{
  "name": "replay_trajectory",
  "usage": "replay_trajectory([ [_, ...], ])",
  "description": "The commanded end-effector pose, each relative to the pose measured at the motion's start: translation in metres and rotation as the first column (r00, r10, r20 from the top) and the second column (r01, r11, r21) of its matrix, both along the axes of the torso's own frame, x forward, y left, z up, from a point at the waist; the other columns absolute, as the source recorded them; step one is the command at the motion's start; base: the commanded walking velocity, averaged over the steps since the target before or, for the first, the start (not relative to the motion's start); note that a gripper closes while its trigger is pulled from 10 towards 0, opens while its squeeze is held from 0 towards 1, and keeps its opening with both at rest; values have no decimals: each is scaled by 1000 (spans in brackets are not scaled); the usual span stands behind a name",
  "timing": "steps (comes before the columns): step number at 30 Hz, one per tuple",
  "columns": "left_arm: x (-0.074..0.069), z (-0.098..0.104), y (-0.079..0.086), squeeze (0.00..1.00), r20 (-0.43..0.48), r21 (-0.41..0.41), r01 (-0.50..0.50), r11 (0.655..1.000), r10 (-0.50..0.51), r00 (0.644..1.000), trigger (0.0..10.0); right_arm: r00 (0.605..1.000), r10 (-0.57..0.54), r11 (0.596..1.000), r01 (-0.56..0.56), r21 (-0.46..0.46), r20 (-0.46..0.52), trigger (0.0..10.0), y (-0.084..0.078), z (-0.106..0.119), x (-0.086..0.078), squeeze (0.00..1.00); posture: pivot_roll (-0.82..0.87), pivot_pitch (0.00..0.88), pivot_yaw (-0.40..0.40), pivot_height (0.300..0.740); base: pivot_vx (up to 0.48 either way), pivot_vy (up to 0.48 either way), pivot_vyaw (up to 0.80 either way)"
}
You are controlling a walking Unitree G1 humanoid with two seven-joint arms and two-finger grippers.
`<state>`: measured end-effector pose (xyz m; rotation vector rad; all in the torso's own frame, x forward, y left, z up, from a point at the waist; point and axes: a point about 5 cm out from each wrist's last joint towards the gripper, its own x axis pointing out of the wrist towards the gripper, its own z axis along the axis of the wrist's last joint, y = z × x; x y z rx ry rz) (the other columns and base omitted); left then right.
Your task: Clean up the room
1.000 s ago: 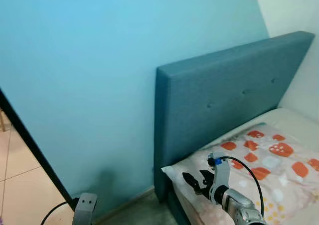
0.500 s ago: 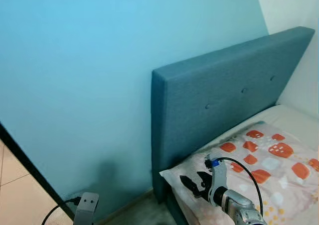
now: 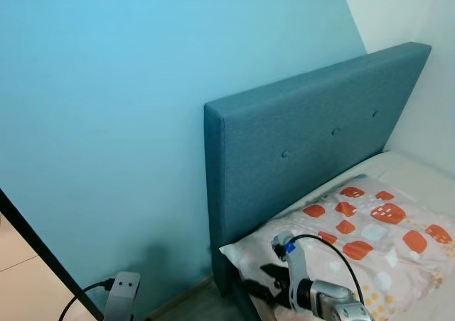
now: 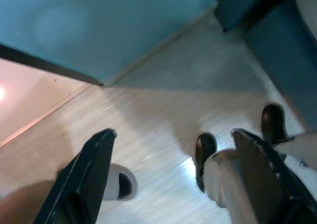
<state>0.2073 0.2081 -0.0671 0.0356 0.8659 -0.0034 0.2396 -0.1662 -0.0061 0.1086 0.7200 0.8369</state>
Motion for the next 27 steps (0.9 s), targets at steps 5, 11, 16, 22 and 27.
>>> replay_trajectory([
  [5, 24, 15, -2, 0, 93, -36, -35, 999, 38, 995, 10000, 998, 58, 998, -58, -1, -3, 10000, 0, 9, 2, 0, -2, 0, 0, 670, 0, 0, 0],
  [11, 45, 29, -18, 0, 199, -123, 29, 992, -4, 980, 10000, 998, 64, 998, -64, 2, 12, 10000, -1, 18, 6, 0, -1, 3, -2, 640, 0, 0, 0],
  [16, 46, 30, -19, 0, 193, -106, 50, 993, -29, 981, 10000, 993, 119, 993, -119, 2, -7, 10000, 1, 21, 4, 0, -1, 3, -2, 615, 0, 0, 0],
  [22, 36, 22, -15, 0, 136, -83, 43, 996, -31, 990, 10000, 982, 185, 982, -186, -32, -28, 10000, 5, 22, 3, 0, -1, 3, -2, 590, 0, 0, 0],
  [27, 23, 13, -13, 0, 95, -82, 33, 996, -25, 995, 10000, 979, 203, 976, -201, -83, 16, 10000, 12, 28, 13, 0, -3, 0, -5, 575, 0, 0, 0],
])
